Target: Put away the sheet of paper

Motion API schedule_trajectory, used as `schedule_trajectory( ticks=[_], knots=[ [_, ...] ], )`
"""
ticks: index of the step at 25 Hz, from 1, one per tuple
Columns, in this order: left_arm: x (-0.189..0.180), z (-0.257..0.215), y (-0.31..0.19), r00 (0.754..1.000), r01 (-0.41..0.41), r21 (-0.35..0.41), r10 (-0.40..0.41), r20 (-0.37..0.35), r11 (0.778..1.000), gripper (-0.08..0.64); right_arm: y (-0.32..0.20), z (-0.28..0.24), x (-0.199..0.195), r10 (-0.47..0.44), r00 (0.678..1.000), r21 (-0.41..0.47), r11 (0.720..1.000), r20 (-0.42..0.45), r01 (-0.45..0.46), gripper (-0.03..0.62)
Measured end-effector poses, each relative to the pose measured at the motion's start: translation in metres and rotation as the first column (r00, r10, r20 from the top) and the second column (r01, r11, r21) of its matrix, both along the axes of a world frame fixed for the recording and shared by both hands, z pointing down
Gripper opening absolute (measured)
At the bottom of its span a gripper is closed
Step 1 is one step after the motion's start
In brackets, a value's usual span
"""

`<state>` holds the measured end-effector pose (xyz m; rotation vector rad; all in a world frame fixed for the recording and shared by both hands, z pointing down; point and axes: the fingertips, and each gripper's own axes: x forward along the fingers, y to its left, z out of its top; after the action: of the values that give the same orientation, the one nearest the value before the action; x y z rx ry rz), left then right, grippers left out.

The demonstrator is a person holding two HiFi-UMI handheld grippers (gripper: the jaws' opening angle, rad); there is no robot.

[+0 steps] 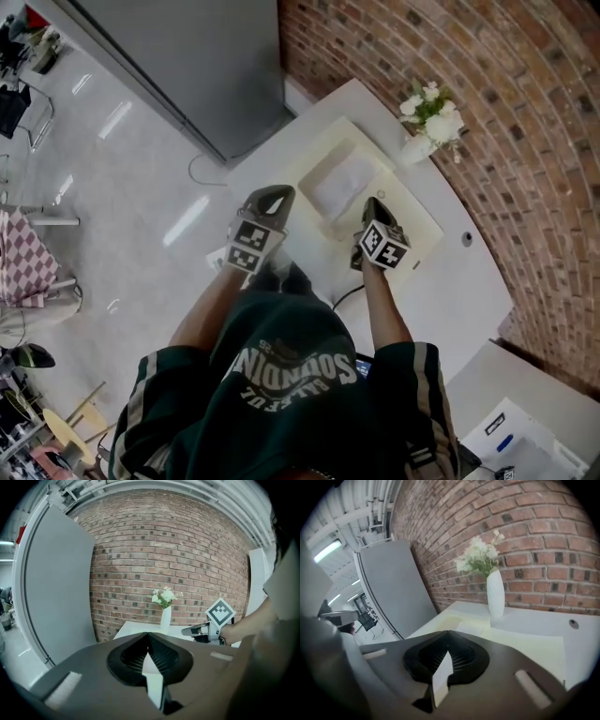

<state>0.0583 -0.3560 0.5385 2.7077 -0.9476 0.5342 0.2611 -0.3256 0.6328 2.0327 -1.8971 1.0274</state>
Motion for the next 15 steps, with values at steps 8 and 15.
schedule_trajectory(
  ticks=[8, 15],
  knots=[
    [-0.001, -0.018, -0.013, 0.996, -0.079, 0.041, 0.080, -0.024, 0.996, 0.011, 0.000, -0.080, -0.029, -0.057, 0.983, 0.162, 0.983, -0.173, 0.086, 0.000],
    [0.000, -0.027, -0.021, 0.991, -0.122, 0.064, 0.125, -0.041, 0.990, 0.011, 0.008, -0.116, -0.046, -0.055, 0.966, 0.204, 0.973, -0.252, 0.108, 0.000]
  ],
)
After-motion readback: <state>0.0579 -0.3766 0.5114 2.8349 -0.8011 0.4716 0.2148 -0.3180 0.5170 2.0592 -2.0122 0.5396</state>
